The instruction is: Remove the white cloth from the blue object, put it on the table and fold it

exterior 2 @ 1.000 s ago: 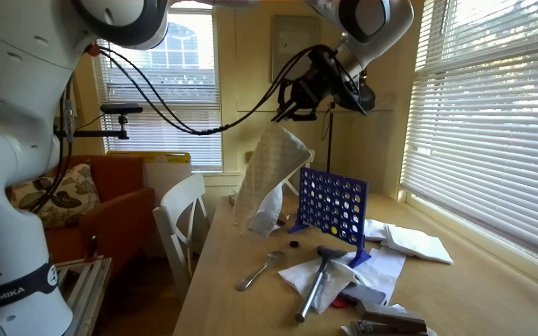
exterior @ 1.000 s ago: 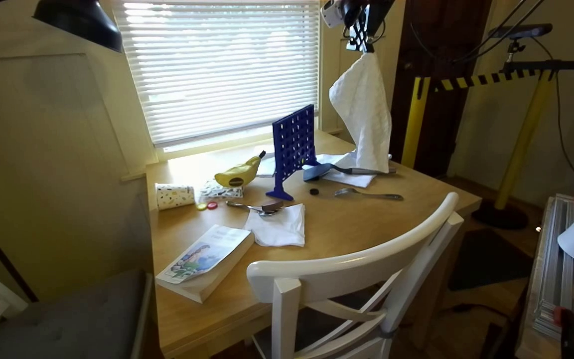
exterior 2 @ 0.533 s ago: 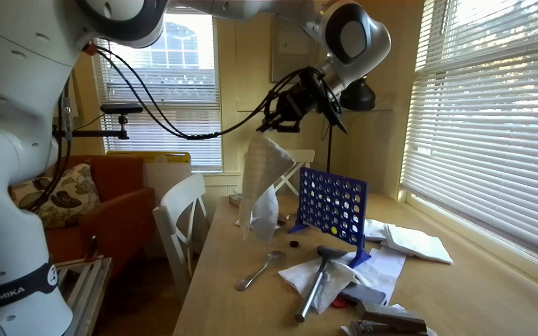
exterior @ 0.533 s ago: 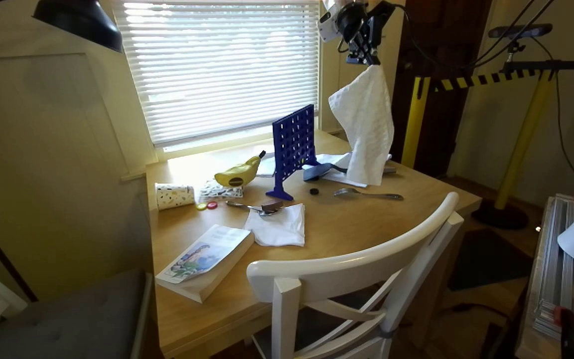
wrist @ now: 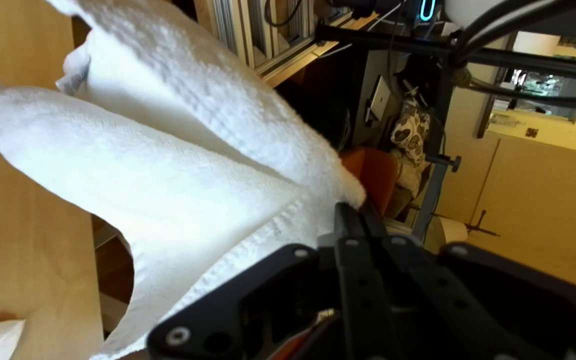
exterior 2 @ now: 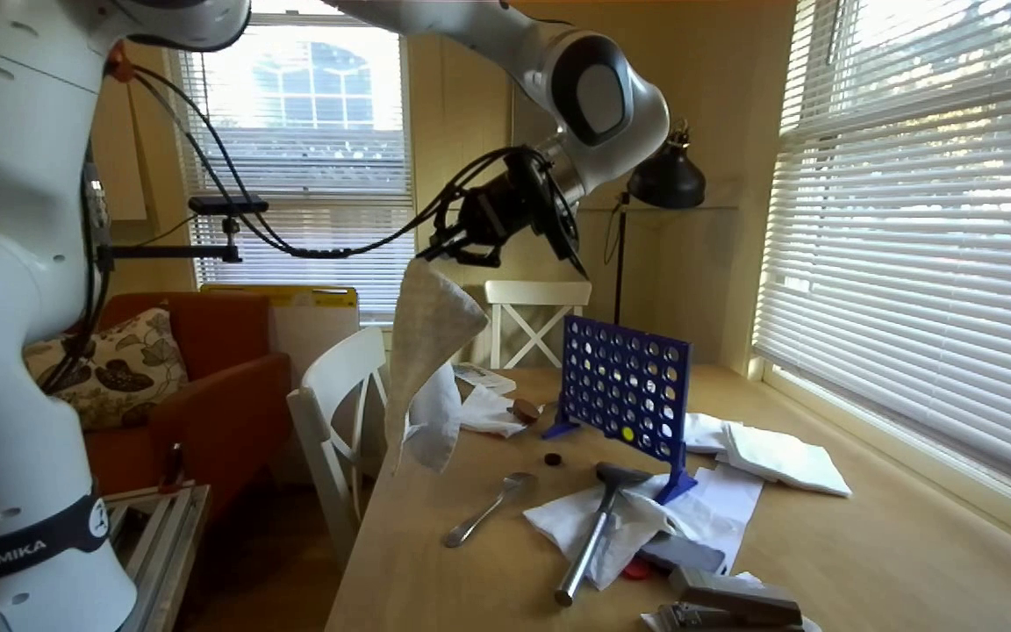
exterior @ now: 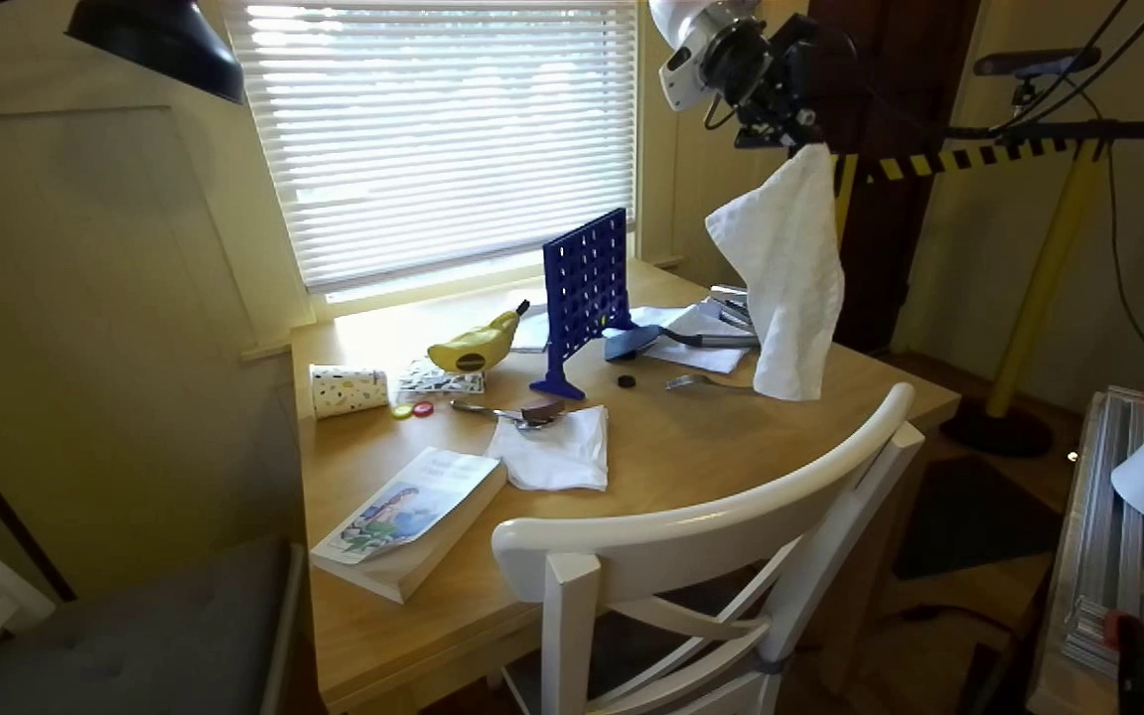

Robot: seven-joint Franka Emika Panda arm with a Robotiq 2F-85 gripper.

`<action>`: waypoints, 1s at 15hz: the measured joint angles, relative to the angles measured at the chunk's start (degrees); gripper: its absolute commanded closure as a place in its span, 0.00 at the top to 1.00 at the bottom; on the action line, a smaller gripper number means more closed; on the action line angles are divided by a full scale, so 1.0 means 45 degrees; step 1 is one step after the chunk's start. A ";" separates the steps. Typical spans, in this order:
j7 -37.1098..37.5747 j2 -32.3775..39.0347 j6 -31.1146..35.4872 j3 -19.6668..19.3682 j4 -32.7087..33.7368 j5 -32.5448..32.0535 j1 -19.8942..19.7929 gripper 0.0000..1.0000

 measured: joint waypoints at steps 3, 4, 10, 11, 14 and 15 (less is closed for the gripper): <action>-0.0124 -0.1360 0.0204 -0.0395 -0.1892 -0.0411 0.0298 0.01; -0.0126 -0.1808 0.0312 -0.0531 -0.2547 -0.0564 0.0365 0.01; -0.0013 -0.3869 0.0889 -0.1213 -0.5836 -0.1606 0.0709 0.01; 0.0083 -0.4022 0.1065 -0.1295 -0.6193 -0.1669 0.0766 0.01; 0.0448 -0.4067 0.1876 -0.1440 -0.6996 -0.1694 0.0934 0.01; 0.0553 -0.4003 0.2291 -0.1448 -0.7215 -0.1694 0.0992 0.01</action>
